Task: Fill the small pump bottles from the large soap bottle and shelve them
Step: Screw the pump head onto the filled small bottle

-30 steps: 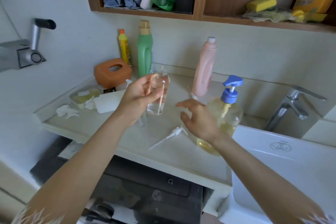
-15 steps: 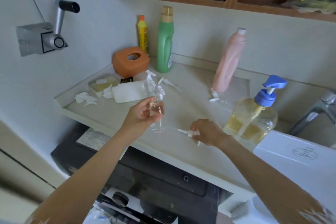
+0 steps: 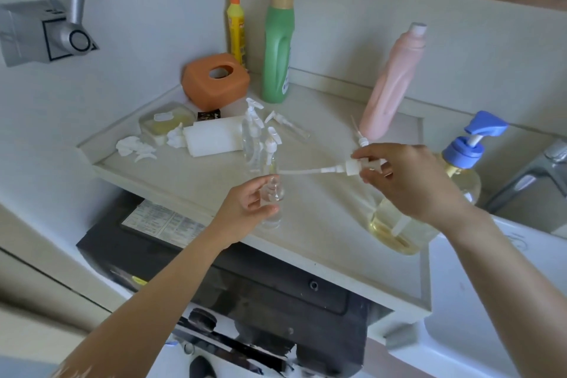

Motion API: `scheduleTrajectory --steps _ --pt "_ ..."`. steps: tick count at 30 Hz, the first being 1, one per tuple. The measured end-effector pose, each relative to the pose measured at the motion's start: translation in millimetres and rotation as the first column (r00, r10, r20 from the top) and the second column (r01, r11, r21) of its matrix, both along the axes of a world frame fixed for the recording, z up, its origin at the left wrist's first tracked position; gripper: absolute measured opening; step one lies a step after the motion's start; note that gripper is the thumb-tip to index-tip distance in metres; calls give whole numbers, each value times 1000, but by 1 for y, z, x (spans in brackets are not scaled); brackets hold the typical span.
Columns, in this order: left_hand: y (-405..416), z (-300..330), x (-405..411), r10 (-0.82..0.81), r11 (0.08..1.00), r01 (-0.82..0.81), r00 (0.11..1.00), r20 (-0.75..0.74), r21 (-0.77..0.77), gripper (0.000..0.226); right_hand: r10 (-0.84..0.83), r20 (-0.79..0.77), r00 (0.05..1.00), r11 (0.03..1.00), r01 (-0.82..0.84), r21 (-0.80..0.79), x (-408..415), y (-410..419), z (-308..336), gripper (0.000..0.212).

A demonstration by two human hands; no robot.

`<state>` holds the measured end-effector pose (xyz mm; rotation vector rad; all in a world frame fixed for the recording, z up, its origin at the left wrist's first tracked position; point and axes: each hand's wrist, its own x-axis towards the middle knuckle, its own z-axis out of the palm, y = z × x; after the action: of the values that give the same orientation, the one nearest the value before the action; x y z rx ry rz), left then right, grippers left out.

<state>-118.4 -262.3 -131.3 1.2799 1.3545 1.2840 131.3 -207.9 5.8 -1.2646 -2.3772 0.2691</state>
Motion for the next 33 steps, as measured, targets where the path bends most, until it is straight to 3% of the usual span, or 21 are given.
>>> scheduleTrajectory --steps 9,13,17,20,24,28,32,33 --pt "5 0 8 -58 998 58 998 -32 -10 51 183 217 959 980 -195 35 -24 9 34 27" --pt "11 -1 20 -110 994 109 993 -43 -25 50 305 361 881 944 -329 5 -57 20 41 29" --pt "17 -2 36 -161 987 159 984 -78 -30 47 349 510 786 932 -348 -103 -84 28 13 30" --pt "19 -2 42 -139 990 139 983 -122 -13 44 324 577 750 946 -273 -175 -84 36 -6 32" --pt "18 -1 43 -96 995 100 985 -146 20 41 172 624 762 978 -209 -14 -87 37 -17 44" --pt "19 -4 44 -86 996 91 982 -169 21 43 321 604 730 946 -275 -170 -80 44 -9 35" --pt "19 -7 45 -75 996 82 980 -183 29 41 171 602 779 974 -228 17 -87 35 -20 46" --pt "19 -7 46 -71 996 78 980 -184 30 42 186 600 778 972 -234 3 -86 37 -20 47"
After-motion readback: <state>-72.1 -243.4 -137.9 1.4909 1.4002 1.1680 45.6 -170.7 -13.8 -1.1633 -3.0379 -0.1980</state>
